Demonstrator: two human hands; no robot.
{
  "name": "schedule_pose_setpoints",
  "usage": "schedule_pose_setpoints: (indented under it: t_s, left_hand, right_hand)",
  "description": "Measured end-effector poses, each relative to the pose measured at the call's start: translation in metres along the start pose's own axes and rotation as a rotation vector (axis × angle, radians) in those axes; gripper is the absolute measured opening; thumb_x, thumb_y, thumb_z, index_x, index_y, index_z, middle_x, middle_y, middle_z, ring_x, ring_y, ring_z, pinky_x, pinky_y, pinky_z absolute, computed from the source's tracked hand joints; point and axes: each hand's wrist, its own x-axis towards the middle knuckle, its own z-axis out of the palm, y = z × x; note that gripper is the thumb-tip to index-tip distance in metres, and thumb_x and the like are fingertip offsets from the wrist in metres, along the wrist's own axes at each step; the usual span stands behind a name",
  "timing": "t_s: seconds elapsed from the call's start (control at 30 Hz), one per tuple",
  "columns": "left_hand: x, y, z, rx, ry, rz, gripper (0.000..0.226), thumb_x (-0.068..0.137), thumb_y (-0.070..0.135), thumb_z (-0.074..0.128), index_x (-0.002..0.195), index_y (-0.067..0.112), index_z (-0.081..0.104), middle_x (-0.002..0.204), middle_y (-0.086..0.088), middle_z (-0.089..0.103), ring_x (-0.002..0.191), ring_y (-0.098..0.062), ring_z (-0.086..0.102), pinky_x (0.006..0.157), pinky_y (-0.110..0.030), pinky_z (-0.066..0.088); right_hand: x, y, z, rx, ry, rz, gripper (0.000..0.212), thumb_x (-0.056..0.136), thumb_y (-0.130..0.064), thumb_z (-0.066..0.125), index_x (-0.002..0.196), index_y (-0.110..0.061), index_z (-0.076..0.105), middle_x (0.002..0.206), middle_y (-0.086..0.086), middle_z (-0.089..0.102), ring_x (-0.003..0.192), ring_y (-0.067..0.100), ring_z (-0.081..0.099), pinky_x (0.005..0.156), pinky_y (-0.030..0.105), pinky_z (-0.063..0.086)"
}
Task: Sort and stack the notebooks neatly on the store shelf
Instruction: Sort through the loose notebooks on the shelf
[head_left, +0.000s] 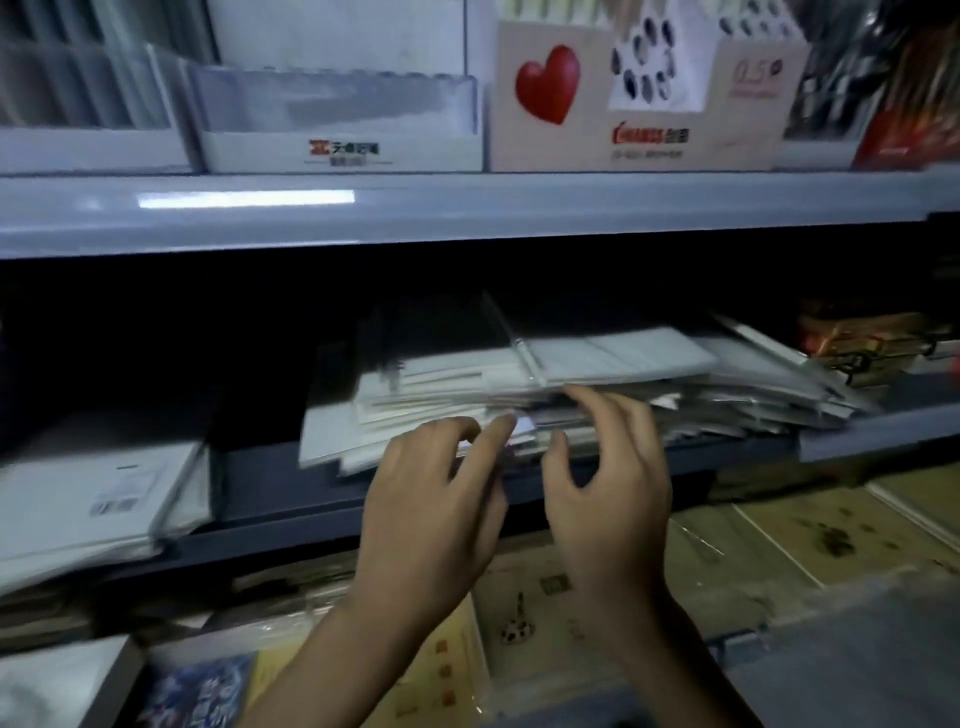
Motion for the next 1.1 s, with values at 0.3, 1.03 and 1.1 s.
schedule_pose_setpoints:
  t_s: [0.3,1.03,1.1]
  left_hand:
    - [0.071,0.038,0.041,0.25,0.052,0.376,0.052,0.1,0.017,0.058,0.152,0.01,0.053,0.14,-0.02,0.06,0.127,-0.038,0.057,0.107,-0.049,0.042]
    - [0.106,0.017,0.057,0.298,0.018,0.61,0.042,0.095,0.006,0.047,0.133,0.001,0.066,0.115,-0.012,0.069,0.094,-0.03,0.066,0.07,-0.04,0.045]
    - [0.106,0.017,0.055,0.289,-0.002,0.593,0.041,0.093,0.008,0.049,0.131,0.004,0.065,0.112,-0.01,0.068,0.093,-0.031,0.065,0.07,-0.04,0.044]
  right_hand:
    - [0.016,0.033,-0.031,0.089,0.019,0.31,0.03,0.095,-0.017,0.067,0.122,-0.028,0.065,0.118,-0.011,0.058,0.1,0.005,0.06,0.082,0.025,0.05]
    - [0.028,0.036,-0.037,0.663,-0.188,0.907,0.017,0.103,-0.011,0.053,0.106,-0.018,0.068,0.094,0.007,0.073,0.082,0.018,0.071,0.072,0.026,0.054]
    - [0.025,0.034,-0.04,0.693,-0.183,0.928,0.015,0.104,-0.017,0.054,0.105,-0.019,0.069,0.094,0.009,0.074,0.083,0.021,0.073,0.072,0.029,0.054]
